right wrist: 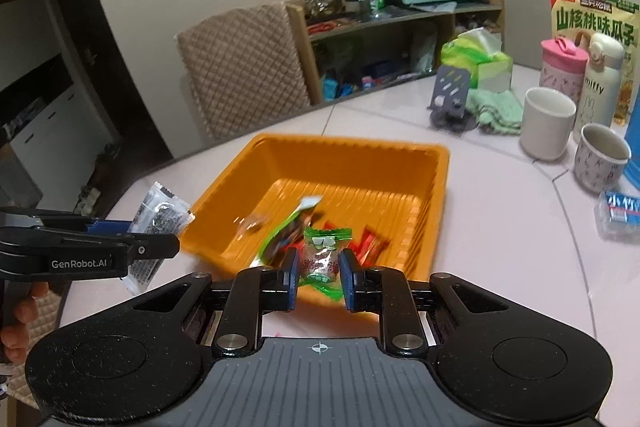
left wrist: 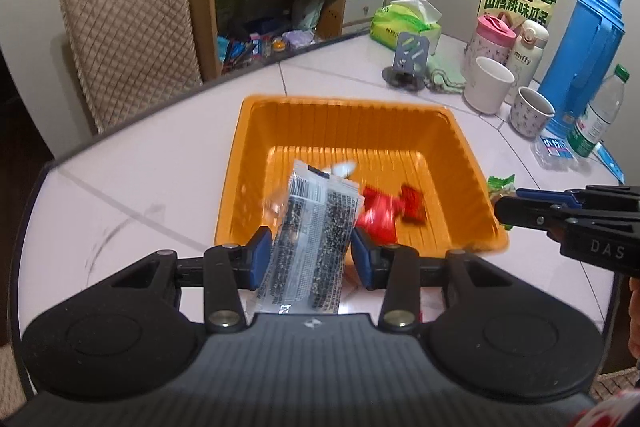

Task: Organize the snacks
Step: 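Carry the sesame packet and green candy over the orange tray with both tools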

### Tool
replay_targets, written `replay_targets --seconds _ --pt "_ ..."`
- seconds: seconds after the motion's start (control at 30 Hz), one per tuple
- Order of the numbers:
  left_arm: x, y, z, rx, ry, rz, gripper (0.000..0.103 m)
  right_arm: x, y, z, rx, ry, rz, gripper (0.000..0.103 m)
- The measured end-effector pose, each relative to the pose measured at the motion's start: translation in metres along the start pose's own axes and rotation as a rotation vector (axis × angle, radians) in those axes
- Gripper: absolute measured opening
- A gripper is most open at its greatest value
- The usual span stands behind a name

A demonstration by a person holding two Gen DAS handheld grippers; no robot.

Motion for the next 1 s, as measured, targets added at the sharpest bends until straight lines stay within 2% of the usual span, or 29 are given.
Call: replay_targets --seconds 0.47,1.0 --pt "-0.050 -0.013 0.070 -0.024 0.023 0.032 0.039 -0.032 -0.047 0.057 0.016 0.002 0.005 0.022" --pt "-0.058 -0.008 0.132 -0.046 0.097 0.031 0.038 -0.032 -0.062 0.096 0.011 0.039 0.038 0.022"
Point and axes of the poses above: each gripper's, at about its wrist camera, not at the fingertips, and z roughly the way its jaws point, y to its left, x to its underside, the point moved 5 cm from there along z, roughly the way its jaws point, and after that the axes turned 11 degrees about -z, right-handed, at the moved point
